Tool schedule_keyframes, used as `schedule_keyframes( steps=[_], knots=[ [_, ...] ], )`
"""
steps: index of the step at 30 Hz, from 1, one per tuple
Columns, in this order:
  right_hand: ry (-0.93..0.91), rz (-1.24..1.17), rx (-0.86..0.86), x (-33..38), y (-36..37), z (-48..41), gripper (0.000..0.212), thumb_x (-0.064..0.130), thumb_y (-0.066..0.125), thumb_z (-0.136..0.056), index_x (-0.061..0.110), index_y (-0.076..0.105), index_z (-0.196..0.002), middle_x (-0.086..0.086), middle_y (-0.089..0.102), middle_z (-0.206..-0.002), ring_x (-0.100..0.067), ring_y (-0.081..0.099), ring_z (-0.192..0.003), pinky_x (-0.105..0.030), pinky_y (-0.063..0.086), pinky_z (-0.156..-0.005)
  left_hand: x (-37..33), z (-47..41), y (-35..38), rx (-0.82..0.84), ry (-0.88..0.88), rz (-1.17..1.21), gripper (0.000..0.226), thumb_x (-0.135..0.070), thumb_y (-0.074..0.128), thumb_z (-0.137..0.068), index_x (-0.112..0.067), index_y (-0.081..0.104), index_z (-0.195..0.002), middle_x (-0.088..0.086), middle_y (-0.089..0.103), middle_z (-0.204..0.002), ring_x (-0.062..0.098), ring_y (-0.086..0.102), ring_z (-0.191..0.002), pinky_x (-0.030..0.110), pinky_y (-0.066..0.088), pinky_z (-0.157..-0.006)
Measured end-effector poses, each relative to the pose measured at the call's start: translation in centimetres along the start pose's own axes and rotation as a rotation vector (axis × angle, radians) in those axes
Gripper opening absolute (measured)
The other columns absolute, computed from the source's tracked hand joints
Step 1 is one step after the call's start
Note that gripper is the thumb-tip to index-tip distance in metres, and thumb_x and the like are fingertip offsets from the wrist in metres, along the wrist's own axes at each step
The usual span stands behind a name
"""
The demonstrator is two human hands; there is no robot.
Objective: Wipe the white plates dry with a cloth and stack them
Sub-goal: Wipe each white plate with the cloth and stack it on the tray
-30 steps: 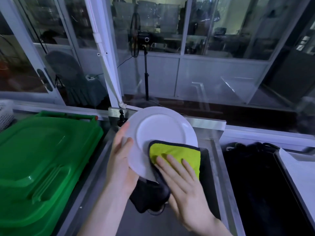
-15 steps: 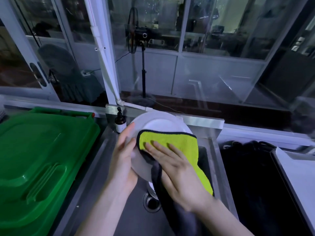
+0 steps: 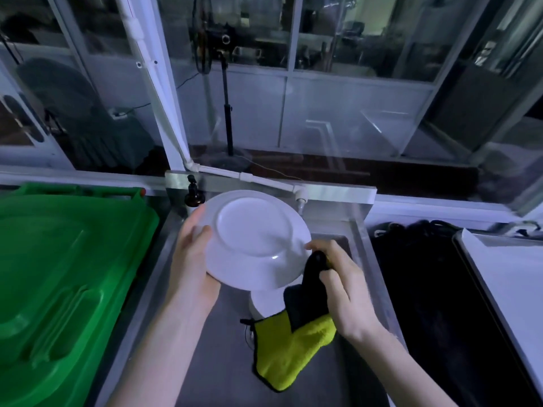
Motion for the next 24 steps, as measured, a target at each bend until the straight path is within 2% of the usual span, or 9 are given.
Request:
schedule_keyframes(
  steps=[3,6,10,12,14,16,18,21,24],
  knots=[
    [-0.072,0.289,0.029,0.7,1.3,0.1,0.045,0.050,0.047,-0.090,0.035,0.051,-0.133,0.012,0.044,-0.103,-0.009,0.056,-0.082,-0.032,0.053,-0.065,-0.2,-0.5,-0.4,-0.029,-0.042,0.022,0.038,-0.014,0.055,-0.092,-0.027,0.052,-0.127,0.003,0.057,-0.138,0.024,0.056,-0.126,0.042,0.048,-0.097],
    [-0.203,0.536,-0.077,1.8,1.8,0.1,0.060,0.065,0.059,-0.084,0.024,0.065,-0.126,-0.001,0.051,-0.105,-0.009,0.056,-0.068,-0.028,0.048,-0.040,-0.6,-1.1,-0.4,0.057,-0.031,-0.029,0.054,-0.015,0.052,-0.080,-0.014,0.054,-0.134,0.014,0.056,-0.139,0.031,0.056,-0.125,0.047,0.046,-0.101],
    [-0.355,0.606,-0.076,2.1,1.7,0.3,0.053,0.056,0.069,-0.077,0.019,0.070,-0.116,-0.006,0.058,-0.107,-0.006,0.051,-0.061,-0.026,0.043,-0.033,-0.3,-2.1,-0.1,0.053,-0.124,-0.010,0.063,-0.017,0.056,-0.072,-0.014,0.055,-0.134,0.011,0.064,-0.128,0.023,0.067,-0.108,0.033,0.054,-0.082],
    [-0.369,0.654,-0.091,2.2,1.3,0.5,0.051,0.048,0.071,-0.076,0.022,0.061,-0.118,-0.008,0.060,-0.109,-0.010,0.055,-0.059,-0.024,0.041,-0.033,0.3,-2.3,0.3,0.031,-0.180,0.015,0.050,-0.019,0.059,-0.069,-0.024,0.062,-0.118,-0.003,0.074,-0.107,0.010,0.072,-0.085,0.024,0.055,-0.064],
    [-0.374,0.702,-0.168,2.2,0.9,0.8,0.038,0.029,0.065,-0.080,0.022,0.055,-0.116,-0.011,0.064,-0.108,-0.013,0.056,-0.057,-0.024,0.037,-0.031,0.9,-2.2,1.3,0.057,-0.212,0.003,0.035,-0.015,0.061,-0.077,-0.027,0.062,-0.110,-0.010,0.075,-0.092,0.004,0.072,-0.073,0.021,0.053,-0.056],
    [-0.374,0.724,-0.291,2.1,0.1,1.2,0.033,0.006,0.063,-0.078,0.016,0.064,-0.110,-0.013,0.067,-0.104,-0.014,0.058,-0.058,-0.026,0.038,-0.031,1.2,-1.9,2.7,0.069,-0.249,0.011,0.024,-0.010,0.053,-0.093,-0.027,0.062,-0.107,-0.008,0.073,-0.093,0.006,0.071,-0.070,0.022,0.052,-0.053],
    [-0.357,0.707,-0.385,2.0,-1.0,1.8,0.030,-0.008,0.068,-0.075,0.005,0.074,-0.101,-0.015,0.068,-0.100,-0.021,0.065,-0.062,-0.031,0.044,-0.034,1.5,-1.3,4.3,0.089,-0.300,0.019,0.020,-0.011,0.053,-0.096,-0.029,0.060,-0.095,-0.007,0.072,-0.081,0.010,0.068,-0.064,0.024,0.050,-0.051],
    [-0.319,0.689,-0.458,1.8,-3.4,2.5,0.020,-0.007,0.071,-0.082,0.001,0.075,-0.100,-0.013,0.067,-0.094,-0.026,0.068,-0.071,-0.036,0.052,-0.044,1.9,0.1,7.1,0.108,-0.350,0.006,0.014,-0.015,0.058,-0.095,-0.025,0.056,-0.086,-0.002,0.061,-0.080,0.015,0.059,-0.070,0.031,0.050,-0.061],
    [-0.195,0.671,-0.545,1.7,-6.8,3.3,0.017,0.008,0.062,-0.092,0.007,0.074,-0.103,-0.006,0.064,-0.090,-0.022,0.065,-0.073,-0.035,0.051,-0.052,2.0,2.1,10.3,0.204,-0.367,0.091,0.008,-0.025,0.058,-0.097,-0.016,0.057,-0.096,0.008,0.064,-0.087,0.021,0.066,-0.078,0.030,0.059,-0.062]
  ],
)
Point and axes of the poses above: each hand's wrist, its own z-axis away from the middle knuckle, its own y-axis out of the palm, x = y × z, the point moved 3 cm from there along -z, towards the middle knuckle
